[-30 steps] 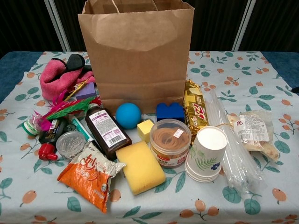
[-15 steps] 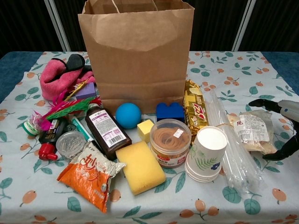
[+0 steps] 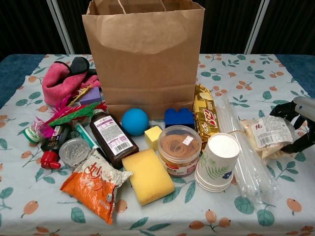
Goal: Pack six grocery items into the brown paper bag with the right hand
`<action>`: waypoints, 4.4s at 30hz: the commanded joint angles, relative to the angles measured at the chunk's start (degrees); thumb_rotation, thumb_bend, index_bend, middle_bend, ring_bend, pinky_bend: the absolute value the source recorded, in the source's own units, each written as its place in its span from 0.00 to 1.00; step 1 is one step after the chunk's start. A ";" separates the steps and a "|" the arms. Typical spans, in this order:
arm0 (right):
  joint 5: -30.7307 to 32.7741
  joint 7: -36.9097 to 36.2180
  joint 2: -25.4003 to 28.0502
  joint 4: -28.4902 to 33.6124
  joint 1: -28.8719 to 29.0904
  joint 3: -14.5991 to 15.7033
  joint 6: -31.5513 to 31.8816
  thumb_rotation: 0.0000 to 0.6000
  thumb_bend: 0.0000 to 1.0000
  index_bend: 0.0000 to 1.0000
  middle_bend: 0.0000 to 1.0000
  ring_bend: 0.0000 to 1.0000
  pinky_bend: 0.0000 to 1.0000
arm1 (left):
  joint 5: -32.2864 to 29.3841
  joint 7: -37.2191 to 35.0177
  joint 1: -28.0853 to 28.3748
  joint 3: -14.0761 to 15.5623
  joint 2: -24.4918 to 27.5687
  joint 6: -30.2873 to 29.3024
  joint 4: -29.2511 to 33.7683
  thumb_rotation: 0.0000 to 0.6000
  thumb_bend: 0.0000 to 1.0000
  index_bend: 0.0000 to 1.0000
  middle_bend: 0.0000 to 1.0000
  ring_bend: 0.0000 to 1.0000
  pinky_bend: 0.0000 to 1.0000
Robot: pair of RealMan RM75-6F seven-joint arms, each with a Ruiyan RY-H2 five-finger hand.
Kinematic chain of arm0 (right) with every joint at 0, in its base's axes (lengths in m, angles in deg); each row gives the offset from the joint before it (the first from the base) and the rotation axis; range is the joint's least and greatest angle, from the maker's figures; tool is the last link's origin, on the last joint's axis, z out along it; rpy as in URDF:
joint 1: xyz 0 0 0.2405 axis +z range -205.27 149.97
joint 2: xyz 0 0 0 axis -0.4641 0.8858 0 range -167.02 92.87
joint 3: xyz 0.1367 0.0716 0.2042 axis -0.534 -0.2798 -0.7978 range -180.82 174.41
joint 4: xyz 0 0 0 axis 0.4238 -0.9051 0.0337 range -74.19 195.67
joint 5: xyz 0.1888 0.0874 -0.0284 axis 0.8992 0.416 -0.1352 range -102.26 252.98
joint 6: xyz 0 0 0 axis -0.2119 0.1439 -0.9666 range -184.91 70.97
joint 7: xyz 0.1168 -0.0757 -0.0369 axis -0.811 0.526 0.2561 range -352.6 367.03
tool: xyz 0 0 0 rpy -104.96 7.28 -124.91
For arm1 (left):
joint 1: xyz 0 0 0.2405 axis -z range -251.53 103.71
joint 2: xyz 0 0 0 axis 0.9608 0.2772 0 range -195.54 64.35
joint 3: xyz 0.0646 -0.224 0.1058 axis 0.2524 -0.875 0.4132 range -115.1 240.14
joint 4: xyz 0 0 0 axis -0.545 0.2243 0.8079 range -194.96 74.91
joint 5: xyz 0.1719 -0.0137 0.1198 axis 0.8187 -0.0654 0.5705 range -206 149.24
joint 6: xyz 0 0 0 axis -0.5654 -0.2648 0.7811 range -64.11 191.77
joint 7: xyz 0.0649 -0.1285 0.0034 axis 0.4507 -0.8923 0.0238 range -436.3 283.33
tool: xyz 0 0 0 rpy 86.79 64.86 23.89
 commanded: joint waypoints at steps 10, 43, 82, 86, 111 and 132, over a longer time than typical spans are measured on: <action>-6.07 7.99 11.70 18.83 6.84 -16.17 10.24 1.00 0.21 0.46 0.36 0.29 0.32 | 0.18 -0.68 0.08 -0.09 0.48 -0.38 0.87 1.00 0.14 0.15 0.20 0.15 0.23; 1.43 18.38 -0.99 4.84 32.93 -20.25 5.54 1.00 0.00 0.13 0.13 0.06 0.08 | -0.69 -3.79 1.05 -1.02 0.14 0.10 -1.65 1.00 0.14 0.15 0.20 0.15 0.23; -0.33 21.83 6.89 24.72 13.90 11.41 1.19 1.00 0.00 0.13 0.16 0.07 0.08 | -1.14 -2.62 0.12 -0.43 0.41 -0.04 -0.25 1.00 0.14 0.15 0.20 0.15 0.23; -0.07 22.53 4.60 22.85 13.92 11.09 1.69 1.00 0.00 0.14 0.17 0.08 0.09 | -1.28 -3.25 0.09 -0.55 0.18 -0.08 -0.95 1.00 0.14 0.15 0.20 0.15 0.23; -9.04 24.97 2.10 24.35 12.72 7.80 9.10 1.00 0.18 0.53 0.44 0.37 0.41 | -1.03 -4.83 0.07 -0.78 0.14 -0.61 -1.57 1.00 0.14 0.15 0.20 0.15 0.23; -9.48 21.72 6.09 22.69 23.09 -18.82 12.46 1.00 0.20 0.54 0.45 0.38 0.42 | -1.01 -4.33 1.06 -1.05 0.61 0.52 -0.98 1.00 0.14 0.15 0.20 0.15 0.23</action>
